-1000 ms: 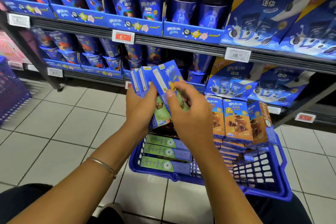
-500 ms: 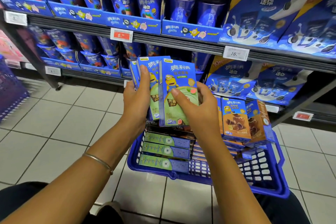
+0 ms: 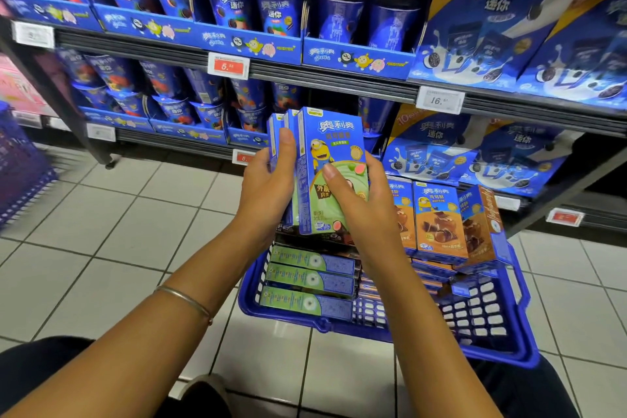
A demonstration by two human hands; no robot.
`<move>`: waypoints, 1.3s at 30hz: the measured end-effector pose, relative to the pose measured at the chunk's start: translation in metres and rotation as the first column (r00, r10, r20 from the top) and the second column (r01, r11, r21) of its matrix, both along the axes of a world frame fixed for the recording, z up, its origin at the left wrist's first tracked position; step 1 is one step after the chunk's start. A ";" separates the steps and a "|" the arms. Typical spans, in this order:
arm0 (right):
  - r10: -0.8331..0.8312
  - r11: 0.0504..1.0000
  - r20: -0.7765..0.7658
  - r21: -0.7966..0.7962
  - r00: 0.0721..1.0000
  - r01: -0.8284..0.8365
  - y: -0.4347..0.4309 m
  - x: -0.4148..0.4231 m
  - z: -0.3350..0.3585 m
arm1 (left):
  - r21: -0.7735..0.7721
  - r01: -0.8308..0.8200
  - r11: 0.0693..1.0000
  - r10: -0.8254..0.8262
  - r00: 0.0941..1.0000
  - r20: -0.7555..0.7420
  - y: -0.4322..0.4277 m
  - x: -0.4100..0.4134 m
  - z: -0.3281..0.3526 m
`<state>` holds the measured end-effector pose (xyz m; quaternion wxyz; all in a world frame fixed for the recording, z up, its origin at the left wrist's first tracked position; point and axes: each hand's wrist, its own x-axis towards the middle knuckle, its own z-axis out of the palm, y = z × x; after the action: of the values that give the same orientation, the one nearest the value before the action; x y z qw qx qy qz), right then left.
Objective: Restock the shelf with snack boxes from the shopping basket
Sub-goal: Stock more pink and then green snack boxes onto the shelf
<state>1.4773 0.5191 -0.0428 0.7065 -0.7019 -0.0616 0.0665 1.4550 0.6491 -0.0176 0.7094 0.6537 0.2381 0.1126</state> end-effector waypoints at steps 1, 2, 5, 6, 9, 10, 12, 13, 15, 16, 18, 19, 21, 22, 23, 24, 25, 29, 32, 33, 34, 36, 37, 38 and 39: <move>0.000 1.000 0.027 -0.013 1.000 0.001 0.001 0.000 0.000 | -0.010 0.044 0.999 -0.044 0.999 -0.007 -0.001 -0.001 0.001; 0.001 1.000 0.057 -0.027 0.998 0.000 0.002 0.001 0.000 | -0.025 0.097 0.995 -0.097 0.995 -0.013 -0.002 -0.002 0.002; 0.041 0.997 0.102 -0.069 0.994 -0.034 0.004 0.000 0.000 | -0.132 0.208 0.969 -0.208 0.978 0.015 -0.004 -0.004 -0.001; 0.057 0.996 0.087 -0.077 0.995 -0.051 0.003 0.000 -0.001 | -0.169 0.209 0.963 -0.209 0.978 0.019 -0.002 -0.004 -0.003; 0.090 0.995 0.001 -0.034 0.996 -0.090 -0.002 0.001 -0.002 | -0.271 0.159 0.949 -0.158 0.987 0.026 0.005 -0.004 -0.004; 0.062 0.998 -0.064 0.012 0.996 -0.061 -0.003 0.002 -0.004 | -0.309 0.145 0.940 -0.141 0.989 0.036 0.007 -0.004 -0.003; -0.027 0.992 -0.232 0.111 0.972 0.055 -0.005 0.004 -0.011 | -0.361 0.131 0.923 -0.120 0.991 0.054 0.010 -0.004 0.000; -0.072 0.989 -0.283 0.104 0.956 0.105 -0.006 0.004 -0.018 | -0.373 0.115 0.921 -0.102 0.993 0.054 0.011 -0.003 0.001; -0.104 0.990 -0.238 -0.116 0.966 0.078 -0.010 0.003 -0.039 | -0.381 0.071 0.922 -0.059 0.997 0.045 0.013 -0.003 0.001; -0.050 0.966 -0.190 -0.259 0.981 -0.001 -0.013 0.001 -0.053 | -0.381 0.059 0.923 -0.046 0.998 0.042 0.014 -0.003 0.001; 0.141 0.854 -0.174 -0.476 0.975 -0.209 -0.016 -0.004 -0.078 | -0.376 0.059 0.925 -0.048 0.998 0.038 0.015 -0.004 0.002; 0.229 0.764 -0.181 -0.575 0.956 -0.292 -0.016 -0.006 -0.090 | -0.375 0.065 0.925 -0.054 0.998 0.038 0.015 -0.004 0.002; 0.353 0.494 -0.166 -0.802 0.921 -0.335 -0.015 -0.011 -0.106 | -0.384 0.078 0.920 -0.068 0.997 0.040 0.014 -0.005 0.001; 0.384 0.375 -0.176 -0.868 0.906 -0.327 -0.014 -0.013 -0.111 | -0.386 0.084 0.919 -0.074 0.996 0.041 0.013 -0.004 0.001; 0.391 0.313 -0.204 -0.887 0.897 -0.339 -0.013 -0.014 -0.113 | -0.385 0.087 0.919 -0.077 0.996 0.042 0.013 -0.003 0.001; 0.382 0.302 -0.237 -0.882 0.893 -0.363 -0.012 -0.014 -0.113 | -0.381 0.089 0.920 -0.078 0.996 0.042 0.013 -0.003 0.001; 0.369 0.324 -0.254 -0.867 0.894 -0.380 -0.013 -0.011 -0.115 | -0.377 0.089 0.922 -0.079 0.996 0.042 0.013 -0.003 0.002; 0.351 0.518 -0.238 -0.757 0.906 -0.399 -0.022 -0.005 -0.113 | -0.381 0.075 0.921 -0.064 0.997 0.041 0.014 -0.002 0.003; 0.352 0.679 -0.165 -0.632 0.921 -0.373 -0.030 -0.001 -0.105 | -0.396 0.064 0.916 -0.053 0.998 0.040 0.015 -0.002 0.005; 0.348 0.735 -0.127 -0.578 0.929 -0.354 -0.032 0.001 -0.100 | -0.407 0.062 0.911 -0.050 0.998 0.042 0.016 -0.002 0.007; 0.333 0.788 -0.089 -0.521 0.939 -0.329 -0.035 0.002 -0.094 | -0.418 0.060 0.907 -0.045 0.998 0.046 0.017 -0.002 0.008; 0.251 0.882 -0.041 -0.401 0.967 -0.246 -0.038 0.007 -0.081 | -0.439 0.060 0.896 -0.037 0.997 0.060 0.019 -0.001 0.011; 0.186 0.923 -0.031 -0.336 0.982 -0.186 -0.040 0.009 -0.076 | -0.448 0.061 0.892 -0.035 0.997 0.067 0.021 -0.001 0.012; 0.118 0.954 -0.034 -0.272 0.992 -0.123 -0.041 0.011 -0.071 | -0.453 0.061 0.890 -0.033 0.997 0.070 0.023 -0.001 0.013; 0.059 0.974 -0.055 -0.214 0.997 -0.069 -0.042 0.013 -0.067 | -0.453 0.060 0.890 -0.030 0.997 0.073 0.024 -0.001 0.013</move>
<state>1.4899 0.4768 -0.1096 0.6248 -0.7704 -0.0595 0.1124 1.4543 0.6735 -0.0045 0.8522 0.4712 0.2200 0.0583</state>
